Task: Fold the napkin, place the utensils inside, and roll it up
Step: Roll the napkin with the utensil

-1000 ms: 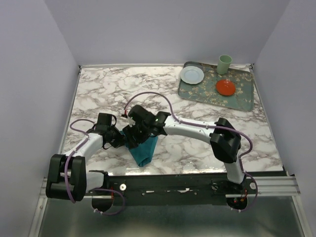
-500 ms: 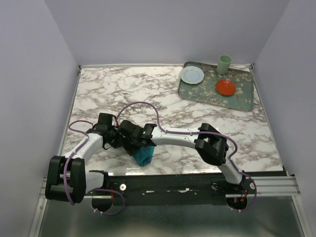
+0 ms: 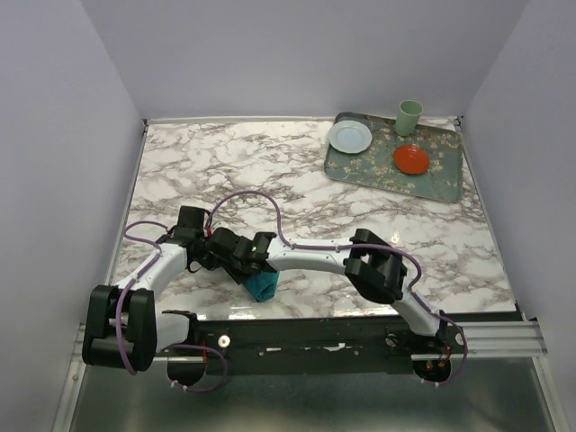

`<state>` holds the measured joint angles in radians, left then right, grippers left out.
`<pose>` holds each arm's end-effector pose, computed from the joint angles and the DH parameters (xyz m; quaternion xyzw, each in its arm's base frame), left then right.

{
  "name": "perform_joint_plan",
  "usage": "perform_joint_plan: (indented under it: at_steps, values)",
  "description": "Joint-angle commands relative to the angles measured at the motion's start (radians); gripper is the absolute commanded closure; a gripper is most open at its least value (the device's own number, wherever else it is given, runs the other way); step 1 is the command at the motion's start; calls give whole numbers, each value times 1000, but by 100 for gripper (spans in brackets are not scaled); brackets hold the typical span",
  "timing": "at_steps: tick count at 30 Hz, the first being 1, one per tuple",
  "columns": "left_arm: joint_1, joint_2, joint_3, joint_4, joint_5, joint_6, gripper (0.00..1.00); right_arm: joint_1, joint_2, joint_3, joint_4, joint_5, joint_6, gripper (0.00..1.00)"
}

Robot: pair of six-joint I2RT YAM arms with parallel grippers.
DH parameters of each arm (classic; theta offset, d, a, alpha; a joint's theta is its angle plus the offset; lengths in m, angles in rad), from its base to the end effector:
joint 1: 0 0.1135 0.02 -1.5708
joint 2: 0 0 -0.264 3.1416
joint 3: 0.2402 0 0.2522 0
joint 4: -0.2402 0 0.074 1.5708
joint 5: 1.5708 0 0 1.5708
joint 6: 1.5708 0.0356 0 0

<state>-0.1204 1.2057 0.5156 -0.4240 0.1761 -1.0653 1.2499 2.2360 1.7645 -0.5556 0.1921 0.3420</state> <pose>0.1987 -0.0303 0.1526 -0.4238 0.8730 -0.1970 0.1392 0.1594 0.4579 0.1702 -0.3973 0.8730 0.1263 0.2530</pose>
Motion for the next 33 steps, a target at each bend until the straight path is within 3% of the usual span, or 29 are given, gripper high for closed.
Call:
perform_joint_plan:
  at_steps: [1, 8, 9, 12, 15, 23, 33]
  values:
    - [-8, -23, -9, -22, -4, -35, 100, 17, 47, -3, -27, 81, -1, 67]
    - [-7, -49, -19, -27, -7, -59, 98, 16, 66, -14, -21, 107, -27, 94]
    - [-4, -67, -22, -25, -7, -47, 80, 14, 59, -22, -12, 101, -31, 97]
    - [-1, -113, -41, -18, -10, -33, 51, -16, 28, -88, 52, 6, -41, 99]
    - [5, -161, -43, -4, -3, -6, 41, -58, -18, -153, 110, -97, -47, 99]
    - [79, -258, -22, -41, 17, 143, 33, -199, -53, -231, 206, -455, -49, 99]
    - [82, -241, 14, -39, 74, 217, 33, -375, 95, -106, 169, -1021, -41, 99]
